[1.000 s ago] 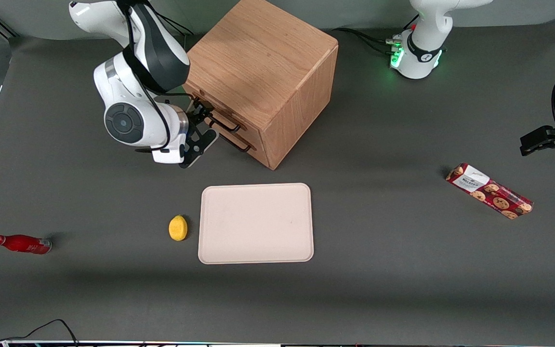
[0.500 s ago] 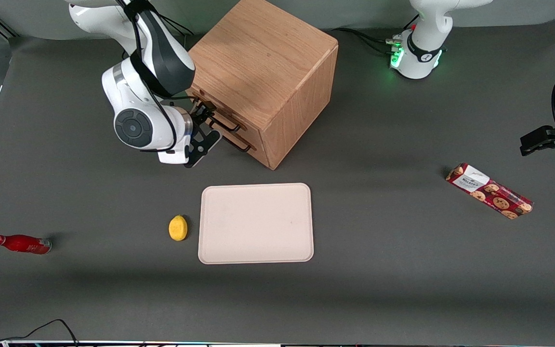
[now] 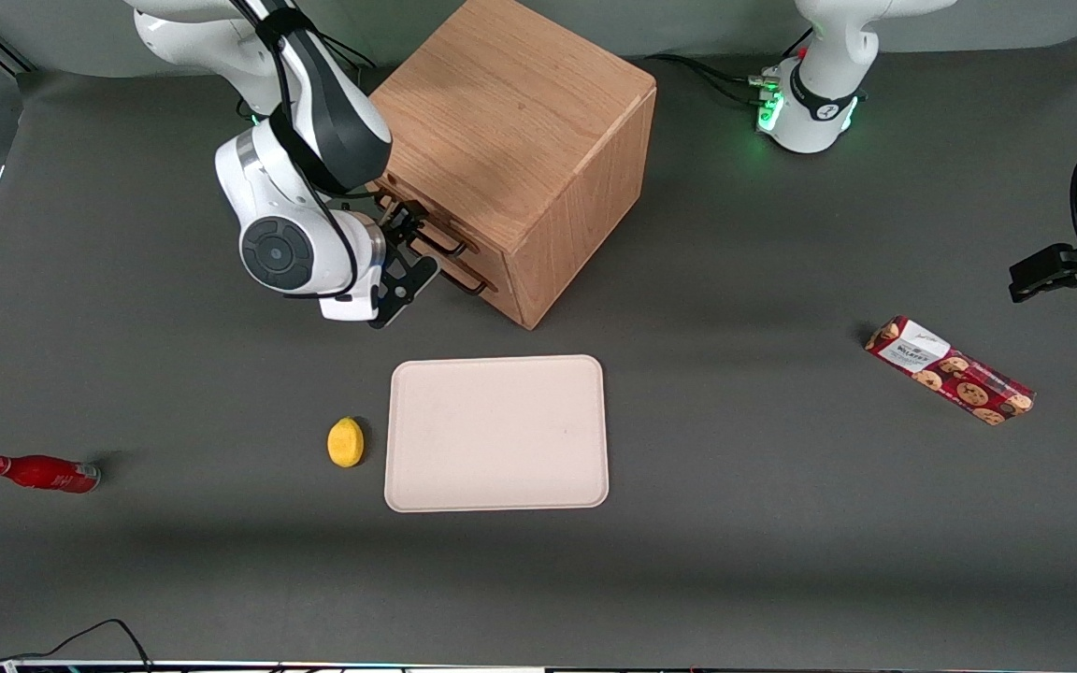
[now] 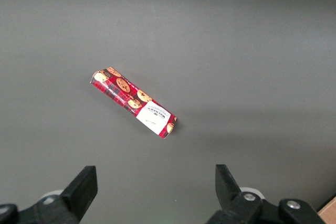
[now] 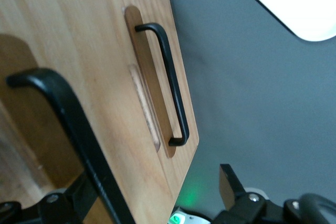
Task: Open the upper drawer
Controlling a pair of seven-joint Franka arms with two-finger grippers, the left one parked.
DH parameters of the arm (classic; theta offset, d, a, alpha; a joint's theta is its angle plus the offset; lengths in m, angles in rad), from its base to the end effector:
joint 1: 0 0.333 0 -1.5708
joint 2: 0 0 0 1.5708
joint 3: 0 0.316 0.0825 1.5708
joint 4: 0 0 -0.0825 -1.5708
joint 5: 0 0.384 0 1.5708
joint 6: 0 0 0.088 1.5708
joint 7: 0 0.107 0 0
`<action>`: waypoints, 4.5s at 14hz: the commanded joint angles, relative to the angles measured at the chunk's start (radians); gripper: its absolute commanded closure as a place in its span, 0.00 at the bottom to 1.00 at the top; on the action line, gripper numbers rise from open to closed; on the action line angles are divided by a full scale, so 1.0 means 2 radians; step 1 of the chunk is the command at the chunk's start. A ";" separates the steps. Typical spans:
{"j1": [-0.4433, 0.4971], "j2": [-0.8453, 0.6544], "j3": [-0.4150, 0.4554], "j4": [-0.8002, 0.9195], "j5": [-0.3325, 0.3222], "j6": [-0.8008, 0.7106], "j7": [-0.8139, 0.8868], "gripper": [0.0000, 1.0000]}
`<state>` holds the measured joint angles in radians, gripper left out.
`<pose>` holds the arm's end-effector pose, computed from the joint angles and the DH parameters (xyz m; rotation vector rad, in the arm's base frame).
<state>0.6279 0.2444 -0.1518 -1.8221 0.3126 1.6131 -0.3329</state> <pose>0.4882 0.2922 0.3796 -2.6494 -0.9971 0.6711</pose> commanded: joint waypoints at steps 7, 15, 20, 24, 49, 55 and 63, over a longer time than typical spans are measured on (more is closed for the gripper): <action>-0.002 0.014 -0.004 0.001 0.012 0.025 -0.025 0.00; -0.070 0.020 0.034 0.017 0.006 0.025 -0.051 0.00; -0.096 0.043 0.041 0.044 0.002 0.025 -0.080 0.00; -0.114 0.058 0.041 0.064 -0.002 0.025 -0.105 0.00; -0.200 0.116 0.054 0.156 -0.044 0.025 -0.214 0.00; -0.216 0.126 0.060 0.174 -0.054 0.025 -0.215 0.00; -0.222 0.116 0.070 0.201 -0.055 0.009 -0.212 0.00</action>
<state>0.2071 0.4810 -0.0468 -1.4692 0.2169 1.6658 -0.7489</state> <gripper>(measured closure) 0.000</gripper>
